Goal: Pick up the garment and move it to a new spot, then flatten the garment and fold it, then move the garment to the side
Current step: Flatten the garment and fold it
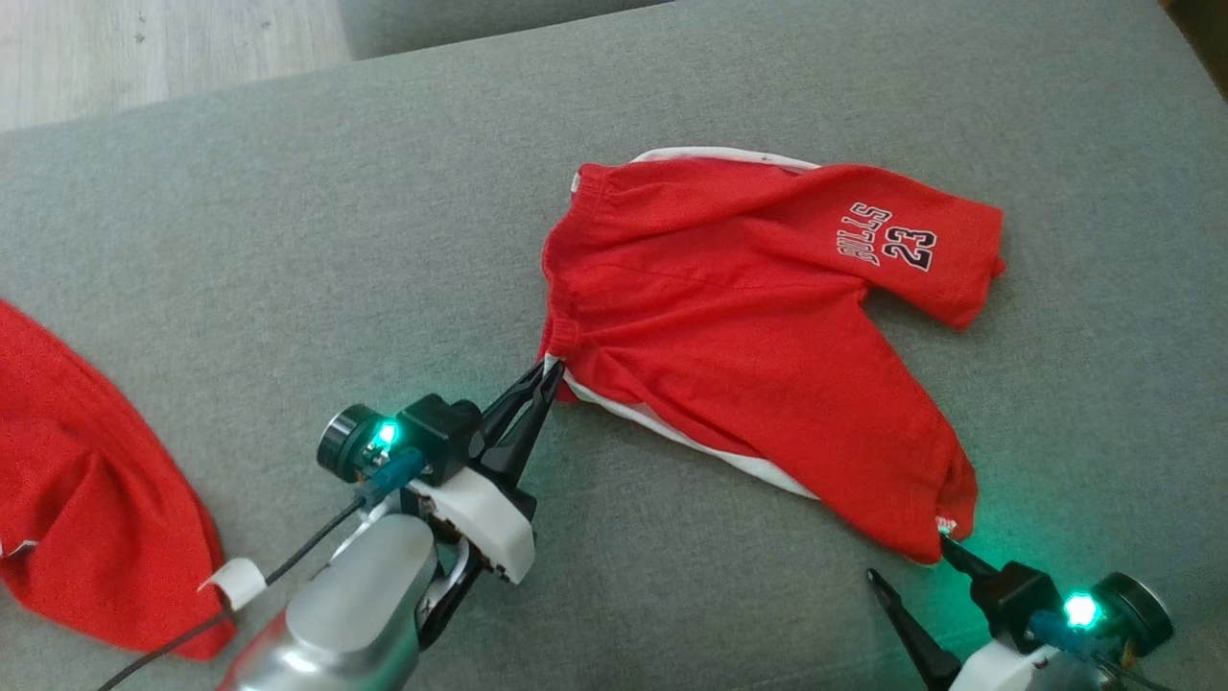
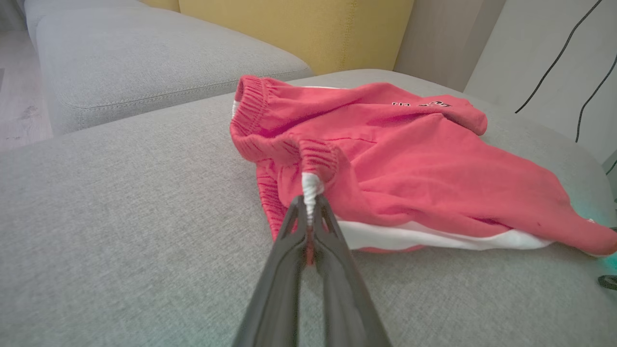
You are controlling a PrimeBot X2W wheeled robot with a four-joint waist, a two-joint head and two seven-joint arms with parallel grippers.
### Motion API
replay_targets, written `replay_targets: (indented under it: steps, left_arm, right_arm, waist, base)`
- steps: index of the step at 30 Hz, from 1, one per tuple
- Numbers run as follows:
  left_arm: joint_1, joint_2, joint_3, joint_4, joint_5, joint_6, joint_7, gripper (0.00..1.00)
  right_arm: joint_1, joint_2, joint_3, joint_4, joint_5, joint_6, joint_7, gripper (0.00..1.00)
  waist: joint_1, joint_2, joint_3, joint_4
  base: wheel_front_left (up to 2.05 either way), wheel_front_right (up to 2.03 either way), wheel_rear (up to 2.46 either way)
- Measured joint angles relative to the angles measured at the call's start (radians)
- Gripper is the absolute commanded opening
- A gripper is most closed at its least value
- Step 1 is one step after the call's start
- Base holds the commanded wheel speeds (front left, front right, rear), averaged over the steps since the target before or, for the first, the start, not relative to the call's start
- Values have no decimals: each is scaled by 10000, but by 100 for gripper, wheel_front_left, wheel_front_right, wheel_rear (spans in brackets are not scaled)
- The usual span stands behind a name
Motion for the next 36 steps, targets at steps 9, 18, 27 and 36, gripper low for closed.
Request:
replay_targets:
  steps: [9,18,27,36]
  left_arm:
    - [-22,-36,-40,23,0,-2,-2,0]
    - [-20,31,-21,111,-121,2,-2,0]
    - [179,548,470,-153,-435,117,-2,0]
    - [488,1135,1277,-959,-1104,382,19,0]
  right_arm:
    - [-113,75,2,270,-4,0,-17,63]
    - [-366,63,73,351,128,0,-199,0]
    - [-596,-31,-35,-892,1582,0,-550,0]
    - [-2245,-637,-44,-2472,3068,0,-245,0]
  waist:
    - [0,0,89,83]
    - [0,0,-120,72]
    - [0,0,-745,-78]
    - [0,0,-1425,-99]
  base:
    - [0,0,0]
    - [0,0,0]
    - [0,0,0]
    - [0,0,0]
